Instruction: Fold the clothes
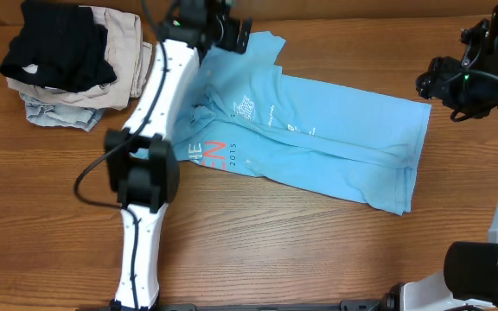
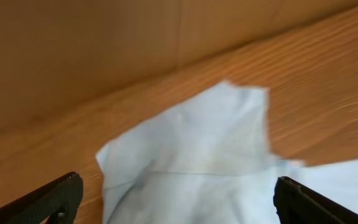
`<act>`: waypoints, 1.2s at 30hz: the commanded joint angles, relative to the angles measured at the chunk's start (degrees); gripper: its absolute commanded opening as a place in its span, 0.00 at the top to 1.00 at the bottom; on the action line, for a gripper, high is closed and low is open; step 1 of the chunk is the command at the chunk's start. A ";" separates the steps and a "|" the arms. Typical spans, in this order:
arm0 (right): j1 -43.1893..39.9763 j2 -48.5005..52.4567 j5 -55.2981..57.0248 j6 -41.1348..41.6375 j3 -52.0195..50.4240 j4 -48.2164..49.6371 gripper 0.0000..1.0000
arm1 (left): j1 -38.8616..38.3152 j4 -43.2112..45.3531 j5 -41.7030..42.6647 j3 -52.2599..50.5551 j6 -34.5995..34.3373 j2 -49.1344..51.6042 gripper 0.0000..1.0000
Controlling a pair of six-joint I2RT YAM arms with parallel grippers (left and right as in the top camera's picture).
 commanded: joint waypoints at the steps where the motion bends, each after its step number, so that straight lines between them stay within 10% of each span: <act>1: 0.00 -0.20 -0.35 -1.51 0.87 -0.55 0.31 | 0.94 4.46 -2.34 0.07 0.04 2.71 0.00; 18: 0.00 -0.11 -0.37 -1.49 -7.52 6.58 0.30 | 3.13 14.36 -3.10 0.07 -1.53 12.20 0.02; 28: 0.02 -0.11 -0.48 -1.29 -8.68 9.07 0.30 | 0.98 -33.35 2.51 36.09 -2.40 11.10 0.04; 36: 0.02 -0.11 -3.43 -1.27 -8.68 8.26 0.30 | -2.60 -40.57 -0.33 44.57 -0.96 9.64 0.00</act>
